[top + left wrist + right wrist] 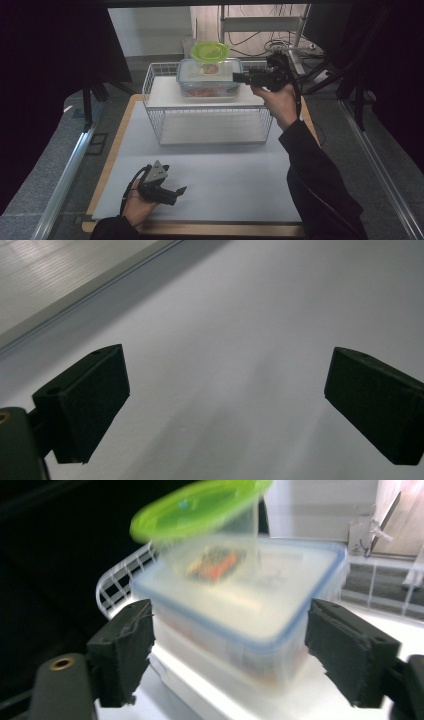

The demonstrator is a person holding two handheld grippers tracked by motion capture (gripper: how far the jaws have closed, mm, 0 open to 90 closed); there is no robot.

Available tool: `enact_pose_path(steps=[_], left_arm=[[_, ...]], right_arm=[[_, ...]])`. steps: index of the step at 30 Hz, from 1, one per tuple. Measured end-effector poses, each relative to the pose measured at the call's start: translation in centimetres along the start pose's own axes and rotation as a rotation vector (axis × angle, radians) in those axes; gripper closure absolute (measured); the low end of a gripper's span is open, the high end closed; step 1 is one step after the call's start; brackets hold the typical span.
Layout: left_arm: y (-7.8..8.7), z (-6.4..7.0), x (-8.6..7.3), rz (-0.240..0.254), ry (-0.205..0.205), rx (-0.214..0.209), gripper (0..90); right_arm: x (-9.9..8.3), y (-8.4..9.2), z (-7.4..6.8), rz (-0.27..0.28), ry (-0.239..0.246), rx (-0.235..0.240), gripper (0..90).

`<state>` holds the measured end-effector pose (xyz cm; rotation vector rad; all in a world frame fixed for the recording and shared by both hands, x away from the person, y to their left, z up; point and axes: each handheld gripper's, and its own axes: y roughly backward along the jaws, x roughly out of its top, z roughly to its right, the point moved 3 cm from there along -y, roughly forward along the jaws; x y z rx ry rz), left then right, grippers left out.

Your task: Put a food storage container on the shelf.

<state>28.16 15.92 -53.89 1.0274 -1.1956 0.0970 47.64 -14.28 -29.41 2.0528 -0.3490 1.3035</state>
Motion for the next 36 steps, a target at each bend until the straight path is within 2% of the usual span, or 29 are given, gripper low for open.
enact_pose_path(steps=[5, 9, 13, 18, 23, 28, 33, 36], left_arm=[[0.0, 0.0, 0.0, 0.002, 0.000, 0.000, 4.5], [0.0, 0.1, 0.0, -0.001, -0.001, 0.001, 4.5], [-0.1, 0.1, 0.0, -0.006, -0.003, 0.000, 4.5], [-0.1, 0.0, 0.0, -0.007, -0.002, 0.000, 4.5], [-0.1, 0.1, 0.0, -0.006, 0.001, 0.000, 4.4], [0.0, 0.0, 0.1, 0.020, 0.023, -0.013, 4.2], [0.0, 0.0, 0.0, 0.035, 0.032, -0.019, 3.9], [0.0, -0.1, 0.0, 0.033, 0.031, -0.018, 3.7]], right_arm=[[-3.7, 1.1, -1.1, -0.019, 0.095, 0.000, 13.2], [-6.6, 1.8, -1.7, -0.024, 0.118, 0.011, 10.7], [-9.9, 2.2, -1.7, -0.039, 0.141, 0.000, 8.5], [-13.4, 2.9, -1.2, -0.055, 0.120, -0.002, 6.5], [-15.8, 3.9, -0.7, -0.054, 0.160, -0.048, 4.7], [-18.7, 4.4, 0.1, -0.051, 0.165, -0.083, 2.4], [-22.2, 4.0, 0.7, -0.125, 0.203, -0.136, 1.7], [-24.3, 3.9, 1.1, -0.169, 0.193, -0.152, 1.7]])
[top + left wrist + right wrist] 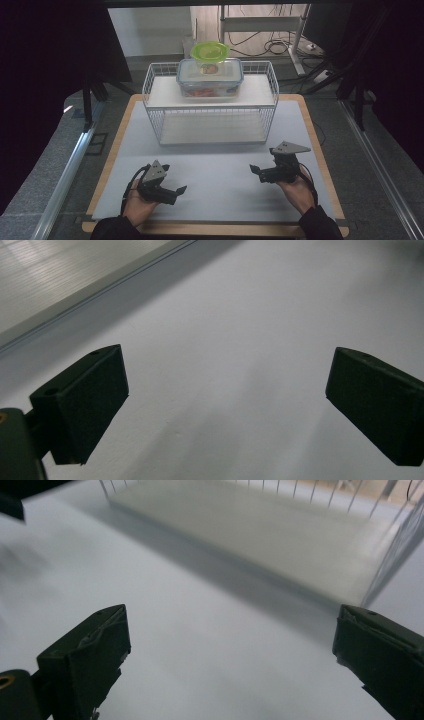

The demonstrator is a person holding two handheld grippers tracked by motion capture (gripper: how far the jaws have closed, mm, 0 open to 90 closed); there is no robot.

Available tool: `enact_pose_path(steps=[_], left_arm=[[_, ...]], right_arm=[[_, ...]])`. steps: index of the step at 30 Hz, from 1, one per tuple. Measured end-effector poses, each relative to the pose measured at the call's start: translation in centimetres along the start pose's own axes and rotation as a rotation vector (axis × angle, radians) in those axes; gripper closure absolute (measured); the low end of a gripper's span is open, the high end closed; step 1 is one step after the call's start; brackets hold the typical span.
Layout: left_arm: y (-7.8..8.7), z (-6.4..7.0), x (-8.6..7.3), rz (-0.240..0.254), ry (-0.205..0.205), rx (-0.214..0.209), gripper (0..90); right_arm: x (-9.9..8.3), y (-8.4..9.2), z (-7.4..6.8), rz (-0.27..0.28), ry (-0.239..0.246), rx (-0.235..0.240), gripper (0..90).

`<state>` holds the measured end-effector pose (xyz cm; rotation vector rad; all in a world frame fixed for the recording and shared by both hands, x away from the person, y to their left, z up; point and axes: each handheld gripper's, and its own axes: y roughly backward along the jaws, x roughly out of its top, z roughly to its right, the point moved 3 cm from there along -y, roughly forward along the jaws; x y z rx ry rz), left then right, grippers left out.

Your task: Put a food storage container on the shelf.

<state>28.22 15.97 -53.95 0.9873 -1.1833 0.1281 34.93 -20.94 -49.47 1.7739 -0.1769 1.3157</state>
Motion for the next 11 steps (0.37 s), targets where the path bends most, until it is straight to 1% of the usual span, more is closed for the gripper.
enact_pose_path(steps=[2, 4, 7, 8, 11], left_arm=[[-0.1, 0.0, -0.1, -0.004, -0.002, 0.005, 3.5], [-0.1, 0.0, -0.1, -0.004, -0.005, 0.007, 3.3], [-0.2, 0.0, -0.1, -0.004, -0.007, 0.009, 3.1], [-0.2, 0.0, -0.1, -0.003, -0.007, 0.009, 3.0], [-0.2, 0.0, 0.0, 0.001, -0.005, 0.013, 2.8]], right_arm=[[-1.3, -0.3, 0.0, -0.028, -0.003, -0.006, 1.7], [-2.5, -0.5, 0.0, -0.074, -0.017, -0.006, 1.7], [-3.4, -0.9, 0.0, -0.121, -0.019, -0.011, 1.7], [-3.4, -1.0, 0.0, -0.127, -0.016, -0.015, 1.7], [-3.3, -0.9, 0.1, -0.109, -0.018, -0.012, 1.7]])
